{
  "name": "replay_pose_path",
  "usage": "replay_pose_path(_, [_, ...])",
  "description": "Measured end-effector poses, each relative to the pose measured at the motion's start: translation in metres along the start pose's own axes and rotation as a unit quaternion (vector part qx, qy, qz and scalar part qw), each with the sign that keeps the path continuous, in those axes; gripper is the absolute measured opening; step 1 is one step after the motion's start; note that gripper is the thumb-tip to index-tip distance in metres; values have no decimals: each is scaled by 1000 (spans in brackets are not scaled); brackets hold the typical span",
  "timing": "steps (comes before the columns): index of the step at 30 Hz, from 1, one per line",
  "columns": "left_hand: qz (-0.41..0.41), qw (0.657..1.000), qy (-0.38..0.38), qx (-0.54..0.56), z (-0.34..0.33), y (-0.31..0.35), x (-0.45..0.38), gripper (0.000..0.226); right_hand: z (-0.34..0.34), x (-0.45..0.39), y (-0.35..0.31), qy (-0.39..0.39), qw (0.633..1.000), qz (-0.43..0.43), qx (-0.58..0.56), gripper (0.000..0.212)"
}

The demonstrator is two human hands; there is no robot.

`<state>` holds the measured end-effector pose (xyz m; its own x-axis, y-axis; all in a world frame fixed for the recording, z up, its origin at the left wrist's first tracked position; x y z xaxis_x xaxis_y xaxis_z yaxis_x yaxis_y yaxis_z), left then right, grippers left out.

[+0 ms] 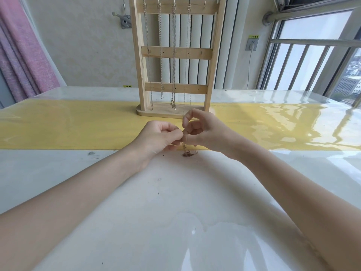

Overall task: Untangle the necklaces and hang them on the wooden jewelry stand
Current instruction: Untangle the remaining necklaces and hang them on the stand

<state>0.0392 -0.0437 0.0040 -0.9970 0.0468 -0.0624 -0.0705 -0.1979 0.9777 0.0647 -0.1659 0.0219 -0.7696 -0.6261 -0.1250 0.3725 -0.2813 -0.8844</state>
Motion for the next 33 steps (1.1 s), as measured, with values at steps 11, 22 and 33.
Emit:
replay_pose_path(11, [1, 987, -59, 151, 2, 6, 0, 12, 8, 0, 6, -1, 983, 8, -185, 26])
replay_pose_path(22, [-91, 991, -47, -89, -2, 20, 0, 22, 10, -2, 2, 1, 997, 18, -70, 28])
replay_pose_path(33, [-21, 999, 26, -40, 6, 11, -3, 20, 8, -2, -11, 113, 989, 89, 22, 37])
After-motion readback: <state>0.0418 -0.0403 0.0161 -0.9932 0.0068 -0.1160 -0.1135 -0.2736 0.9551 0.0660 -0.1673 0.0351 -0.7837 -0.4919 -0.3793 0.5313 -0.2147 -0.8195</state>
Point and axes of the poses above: each hand's wrist, its own x-axis away from the middle knuckle, its own z-axis out of the back of the hand, y = z × x, the point moved 5 cm from there along -x, towards the middle knuckle, and after that the axes turned 5 degrees about -y, right-handed, at the moved point
